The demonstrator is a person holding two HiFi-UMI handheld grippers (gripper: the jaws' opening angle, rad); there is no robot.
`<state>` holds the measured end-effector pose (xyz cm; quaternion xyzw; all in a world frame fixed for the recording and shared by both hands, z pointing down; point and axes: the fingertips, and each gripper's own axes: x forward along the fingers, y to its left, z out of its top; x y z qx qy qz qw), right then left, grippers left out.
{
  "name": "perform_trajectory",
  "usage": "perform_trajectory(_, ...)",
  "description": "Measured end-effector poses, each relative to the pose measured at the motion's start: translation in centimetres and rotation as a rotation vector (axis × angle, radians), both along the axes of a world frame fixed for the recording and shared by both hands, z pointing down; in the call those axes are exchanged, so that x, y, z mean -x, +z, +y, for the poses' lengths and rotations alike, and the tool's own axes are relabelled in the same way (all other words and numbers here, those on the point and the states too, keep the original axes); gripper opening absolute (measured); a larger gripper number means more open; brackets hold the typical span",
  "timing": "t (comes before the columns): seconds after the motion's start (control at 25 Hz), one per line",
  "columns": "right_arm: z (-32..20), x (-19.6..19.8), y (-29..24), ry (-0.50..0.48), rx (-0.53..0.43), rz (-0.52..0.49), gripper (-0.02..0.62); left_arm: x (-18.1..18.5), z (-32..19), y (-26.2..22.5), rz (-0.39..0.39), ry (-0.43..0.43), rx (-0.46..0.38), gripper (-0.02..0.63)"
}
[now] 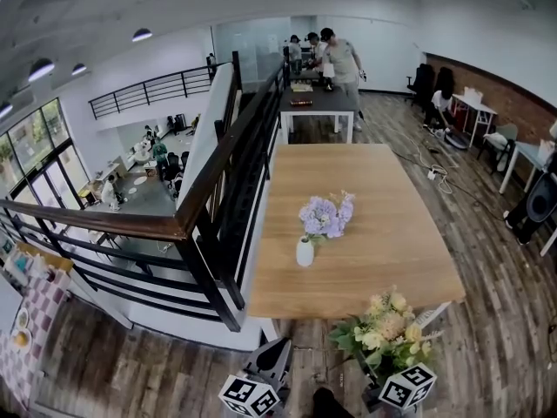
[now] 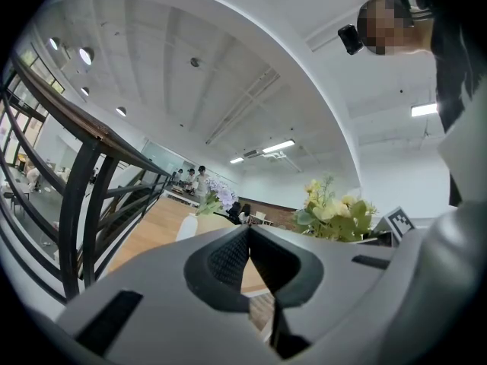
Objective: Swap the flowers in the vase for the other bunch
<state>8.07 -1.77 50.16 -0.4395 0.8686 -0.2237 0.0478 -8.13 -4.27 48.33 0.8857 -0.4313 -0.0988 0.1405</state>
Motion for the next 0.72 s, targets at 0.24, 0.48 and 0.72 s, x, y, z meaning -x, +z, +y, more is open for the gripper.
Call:
perform_trajectory(0.24,-1.9,1.3,-0.1,-0.028,0.006,0.002,0.054,1.3,-1.8,0.1,0.000,-0.024,0.010,0.009)
perform_trajectory(0.48,-4.2,1.1,0.0,-0.041,0.000,0.013,0.054,1.0,-4.2,0.3,0.004,-0.024,0.004,0.011)
perform_trajectory(0.72,-6.9,1.5,0.6,-0.051,0.016,0.014,0.054,0.9,-6.7,1.2,0.008,-0.020,0.011,0.009)
